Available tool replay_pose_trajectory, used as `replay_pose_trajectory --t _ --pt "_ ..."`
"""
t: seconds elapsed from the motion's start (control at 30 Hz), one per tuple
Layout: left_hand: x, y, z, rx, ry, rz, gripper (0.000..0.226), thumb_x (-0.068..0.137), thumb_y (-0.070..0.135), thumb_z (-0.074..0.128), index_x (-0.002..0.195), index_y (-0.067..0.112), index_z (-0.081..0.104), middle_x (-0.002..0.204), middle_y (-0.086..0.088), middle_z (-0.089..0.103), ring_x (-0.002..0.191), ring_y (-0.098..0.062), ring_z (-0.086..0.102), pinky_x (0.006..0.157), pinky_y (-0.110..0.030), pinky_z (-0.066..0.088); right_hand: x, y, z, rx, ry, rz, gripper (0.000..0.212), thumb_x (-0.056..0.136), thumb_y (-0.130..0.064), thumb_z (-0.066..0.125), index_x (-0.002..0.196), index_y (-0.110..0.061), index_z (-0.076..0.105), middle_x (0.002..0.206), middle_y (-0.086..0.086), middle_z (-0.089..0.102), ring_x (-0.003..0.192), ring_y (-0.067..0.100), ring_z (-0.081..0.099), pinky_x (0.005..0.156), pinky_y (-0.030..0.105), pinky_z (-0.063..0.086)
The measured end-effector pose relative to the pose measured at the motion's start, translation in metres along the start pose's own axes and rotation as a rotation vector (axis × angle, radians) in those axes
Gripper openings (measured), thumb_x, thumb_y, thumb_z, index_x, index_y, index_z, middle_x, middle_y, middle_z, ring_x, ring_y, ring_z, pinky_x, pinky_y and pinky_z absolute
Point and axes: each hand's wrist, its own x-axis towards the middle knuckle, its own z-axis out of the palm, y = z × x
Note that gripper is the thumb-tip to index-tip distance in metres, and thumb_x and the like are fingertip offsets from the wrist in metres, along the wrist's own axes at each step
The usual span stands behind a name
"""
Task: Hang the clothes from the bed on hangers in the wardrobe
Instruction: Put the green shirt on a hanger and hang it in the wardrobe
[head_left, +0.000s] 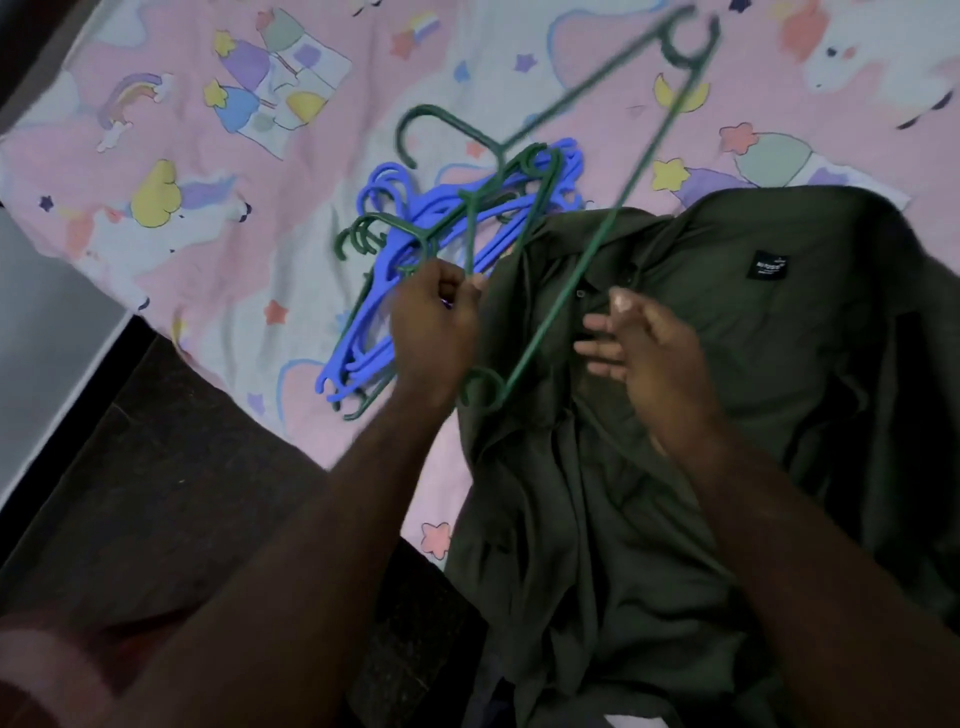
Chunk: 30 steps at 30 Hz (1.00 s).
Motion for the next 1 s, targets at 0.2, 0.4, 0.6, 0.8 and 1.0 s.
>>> replay_pose_trajectory --t 0.2,0.4,0.6,0.8,1.0 --pt "-0.028 0.021 0.061 -0.011 -0.282 0.074 0.016 0.082 0.043 0.061 0.075 0.031 0.053 0.063 0.004 0.059 0.059 -0.025 0.063 0.059 -0.045 0.055 0.015 -0.014 -0.062 0.130 0.130 0.068 0.023 0.103 -0.018 0.046 0.126 -0.017 0.042 0.083 0.011 0.061 0.055 0.012 0.067 0.054 0.025 0.055" --pt "-0.034 0.039 0.101 -0.006 -0.449 0.174 0.021 0.091 0.031 0.065 0.076 0.017 0.060 0.062 0.006 0.058 0.061 -0.013 0.056 0.065 -0.033 0.051 0.020 -0.011 -0.122 0.239 0.200 0.073 0.015 0.102 -0.010 0.047 0.090 -0.018 0.049 0.070 0.004 0.066 0.062 0.017 0.071 0.059 0.030 0.059" --pt "-0.021 0.046 0.135 0.683 -0.501 0.301 0.043 0.091 0.042 0.060 0.119 0.012 0.050 0.125 -0.011 0.047 0.110 -0.031 0.052 0.081 -0.041 0.045 0.040 -0.009 -0.160 0.229 0.385 0.011 0.014 0.103 -0.013 0.047 0.090 -0.018 0.045 0.082 0.011 0.062 0.065 0.019 0.071 0.062 0.032 0.059" --pt "0.011 0.044 0.151 0.646 -0.420 0.347 0.021 0.096 0.021 0.047 0.106 0.005 0.058 0.111 -0.017 0.058 0.100 -0.036 0.057 0.081 -0.042 0.046 0.060 -0.006 -0.163 0.201 0.456 -0.023 0.014 0.102 -0.012 0.048 0.089 -0.018 0.047 0.082 0.009 0.065 0.071 0.022 0.071 0.064 0.032 0.058" --pt "0.040 0.085 0.120 0.254 -0.254 0.361 0.024 0.099 0.022 0.050 0.078 0.010 0.051 0.059 0.008 0.042 0.065 -0.020 0.045 0.061 -0.025 0.021 0.075 -0.010 -0.134 0.332 0.473 -0.030 0.016 0.102 -0.009 0.046 0.089 -0.018 0.046 0.081 0.009 0.064 0.067 0.019 0.070 0.062 0.029 0.058"
